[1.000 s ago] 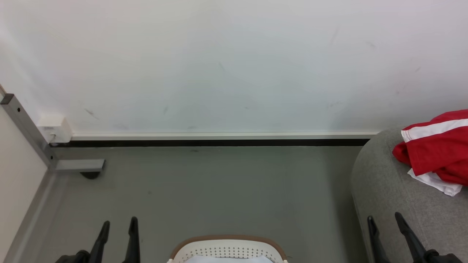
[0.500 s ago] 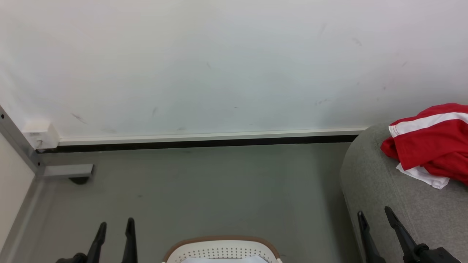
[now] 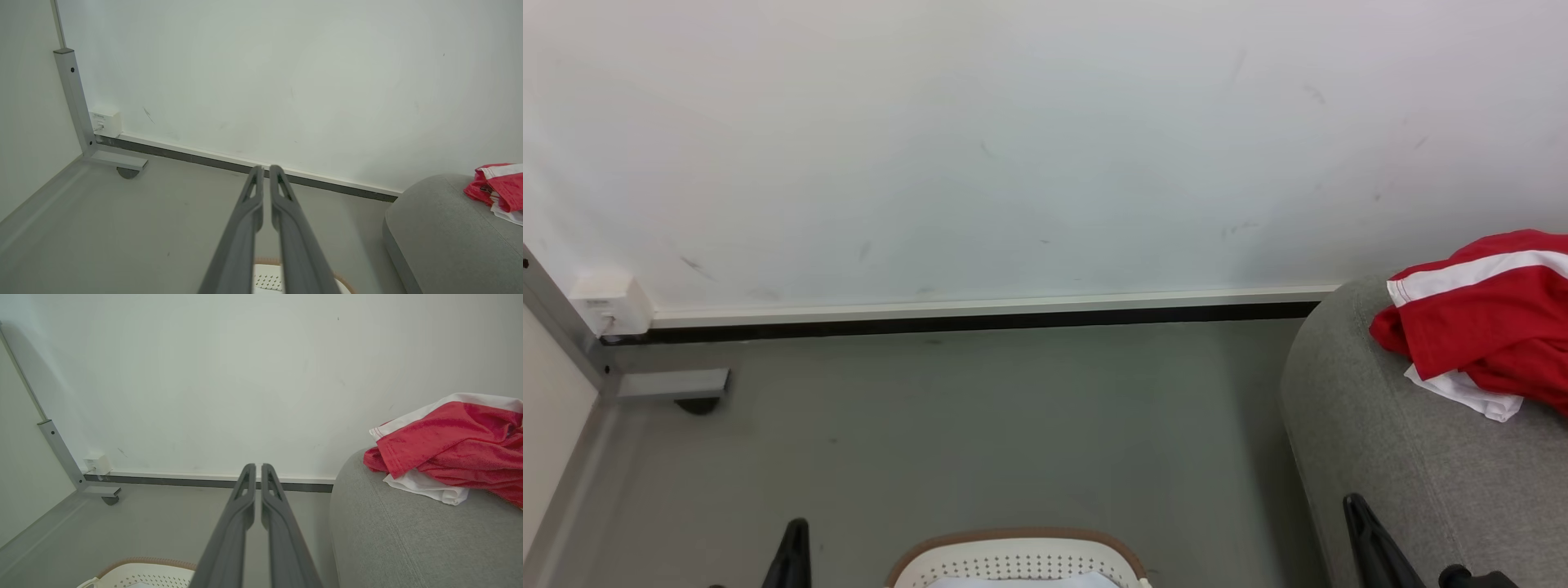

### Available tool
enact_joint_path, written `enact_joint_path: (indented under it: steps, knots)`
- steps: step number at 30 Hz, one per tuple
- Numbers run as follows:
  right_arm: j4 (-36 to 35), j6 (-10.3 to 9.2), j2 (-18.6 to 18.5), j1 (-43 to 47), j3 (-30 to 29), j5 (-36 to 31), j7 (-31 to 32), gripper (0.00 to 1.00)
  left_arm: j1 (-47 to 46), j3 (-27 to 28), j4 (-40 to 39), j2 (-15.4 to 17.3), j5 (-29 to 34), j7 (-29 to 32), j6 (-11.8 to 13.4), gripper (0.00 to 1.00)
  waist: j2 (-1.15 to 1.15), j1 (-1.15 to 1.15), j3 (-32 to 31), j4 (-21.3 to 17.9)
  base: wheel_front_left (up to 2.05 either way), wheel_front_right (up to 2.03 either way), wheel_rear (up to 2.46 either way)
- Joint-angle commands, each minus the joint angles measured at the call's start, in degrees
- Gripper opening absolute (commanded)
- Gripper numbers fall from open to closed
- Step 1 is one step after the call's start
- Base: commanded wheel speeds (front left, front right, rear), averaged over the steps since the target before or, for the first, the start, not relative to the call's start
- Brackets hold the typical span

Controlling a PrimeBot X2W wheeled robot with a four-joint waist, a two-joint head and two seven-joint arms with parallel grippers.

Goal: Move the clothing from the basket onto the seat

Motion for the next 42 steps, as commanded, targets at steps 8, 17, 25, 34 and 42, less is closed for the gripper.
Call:
enact_joint_path:
  steps: [8,17,25,34,42]
  knots:
    - [-0.22,-0.01,-0.16,-1.14,-1.06,9.23,1.87,0.00,-1.58,1.09,0.18,-0.05,-8.32,2.63,-0.50,0.00,0.00,0.00,0.12,0.20,0.00,0.00,0.00]
    - [0.10,-0.02,-0.28,-2.19,-2.18,18.31,3.92,0.00,-2.69,1.75,0.31,-0.24,-16.69,4.94,-1.01,0.00,0.00,0.00,0.26,0.41,0.00,0.00,0.00]
    - [0.31,-0.03,-0.31,-2.99,-3.19,25.56,5.63,0.00,-3.66,2.36,0.51,-0.39,-23.44,6.83,-1.44,0.00,0.00,0.00,0.38,0.60,0.00,0.00,0.00]
    - [0.53,-0.04,-0.28,-3.75,-4.24,32.87,7.41,0.00,-4.65,3.00,0.75,-0.54,-30.32,8.81,-1.85,0.00,0.00,0.00,0.52,0.82,0.00,0.00,0.00]
    - [0.73,-0.05,-0.20,-4.34,-5.20,38.82,8.92,0.00,-5.45,3.51,0.96,-0.68,-35.94,10.42,-2.17,0.00,0.00,0.00,0.64,1.01,0.00,0.00,0.00]
